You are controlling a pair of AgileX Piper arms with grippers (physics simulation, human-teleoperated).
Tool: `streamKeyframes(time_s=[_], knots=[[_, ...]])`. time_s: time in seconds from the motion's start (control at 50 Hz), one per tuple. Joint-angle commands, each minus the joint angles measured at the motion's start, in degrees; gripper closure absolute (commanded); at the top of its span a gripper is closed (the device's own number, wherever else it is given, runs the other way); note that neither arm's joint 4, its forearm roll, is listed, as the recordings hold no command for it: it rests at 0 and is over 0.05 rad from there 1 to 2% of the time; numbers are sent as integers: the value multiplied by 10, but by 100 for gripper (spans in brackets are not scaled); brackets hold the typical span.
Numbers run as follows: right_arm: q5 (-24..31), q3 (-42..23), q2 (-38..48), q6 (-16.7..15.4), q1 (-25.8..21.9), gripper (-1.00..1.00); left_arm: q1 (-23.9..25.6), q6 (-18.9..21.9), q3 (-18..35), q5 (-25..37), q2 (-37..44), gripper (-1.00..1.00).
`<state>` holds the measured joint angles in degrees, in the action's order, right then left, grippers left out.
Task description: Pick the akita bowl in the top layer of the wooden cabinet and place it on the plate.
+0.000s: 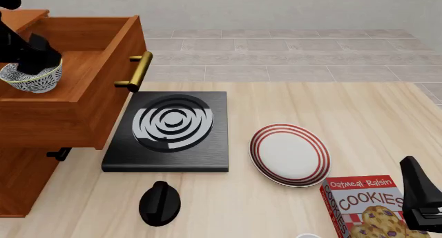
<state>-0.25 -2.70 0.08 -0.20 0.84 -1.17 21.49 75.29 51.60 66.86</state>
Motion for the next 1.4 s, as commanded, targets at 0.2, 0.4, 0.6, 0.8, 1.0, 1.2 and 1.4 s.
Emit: streamKeyframes(time_s=[0.2,0.4,0.6,0.8,1.0,1.2,1.4], knots=[[-2,2,0,-2,1,-100,-44,32,-27,-23,29,-100],[-3,4,0,-2,3,-100,-46,37,-26,-26,41,-100],[-3,3,1,-2,5,-100,-53,47,-24,-35,56,-100],[-4,5,1,-3,7,-100,-49,52,-27,-52,71,-100],[-5,7,1,-3,8,-100,-39,44,-53,-71,72,-100],[-7,10,1,-3,9,-100,-41,41,-77,-92,77,-100],[-7,10,1,-3,7,-100,-46,46,-90,-98,74,-100]])
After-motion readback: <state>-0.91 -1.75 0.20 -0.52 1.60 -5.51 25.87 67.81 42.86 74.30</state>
